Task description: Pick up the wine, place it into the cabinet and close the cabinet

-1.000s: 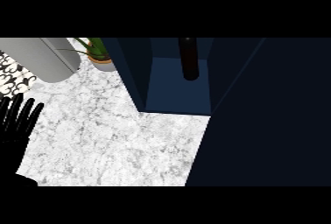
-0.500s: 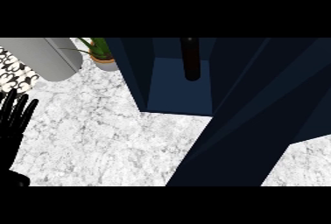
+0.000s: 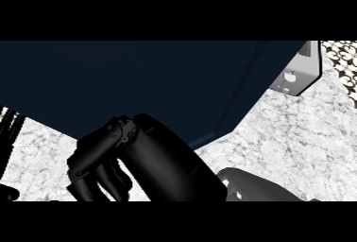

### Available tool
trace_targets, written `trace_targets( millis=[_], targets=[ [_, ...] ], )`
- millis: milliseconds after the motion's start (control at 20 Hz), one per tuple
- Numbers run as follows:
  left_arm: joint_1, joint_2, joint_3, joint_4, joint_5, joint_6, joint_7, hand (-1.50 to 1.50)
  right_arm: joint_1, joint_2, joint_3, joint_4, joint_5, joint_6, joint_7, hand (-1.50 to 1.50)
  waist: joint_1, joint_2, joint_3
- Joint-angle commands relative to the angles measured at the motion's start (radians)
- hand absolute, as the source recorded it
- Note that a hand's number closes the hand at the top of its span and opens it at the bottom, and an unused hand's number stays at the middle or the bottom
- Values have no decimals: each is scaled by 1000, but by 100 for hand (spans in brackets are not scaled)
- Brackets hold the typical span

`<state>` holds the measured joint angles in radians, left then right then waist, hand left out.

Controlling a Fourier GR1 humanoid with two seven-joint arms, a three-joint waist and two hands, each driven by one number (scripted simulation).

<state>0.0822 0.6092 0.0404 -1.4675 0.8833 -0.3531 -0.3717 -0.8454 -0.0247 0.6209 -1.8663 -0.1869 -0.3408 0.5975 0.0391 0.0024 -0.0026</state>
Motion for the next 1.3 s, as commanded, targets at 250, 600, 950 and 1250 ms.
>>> trace_targets(
  millis=[250, 600, 950, 1250],
  targets=[
    [27, -7, 52, 12, -12, -48, 18, -150, -153, 24, -144, 335, -184, 3, -153, 150, -18, 0, 2],
    [3, -70, 54, 5, -76, -11, 22, -150, -33, -1, -195, 422, -182, 128, -246, 150, -32, -2, 3],
    [51, -88, 87, -19, -92, -59, 18, -150, -111, 18, -308, 677, -142, 220, -377, 150, -21, -1, 2],
    [13, -77, 108, -3, -64, -68, 51, -150, -148, -31, -357, 745, -120, 268, -429, 150, -20, 0, 2]
  ],
)
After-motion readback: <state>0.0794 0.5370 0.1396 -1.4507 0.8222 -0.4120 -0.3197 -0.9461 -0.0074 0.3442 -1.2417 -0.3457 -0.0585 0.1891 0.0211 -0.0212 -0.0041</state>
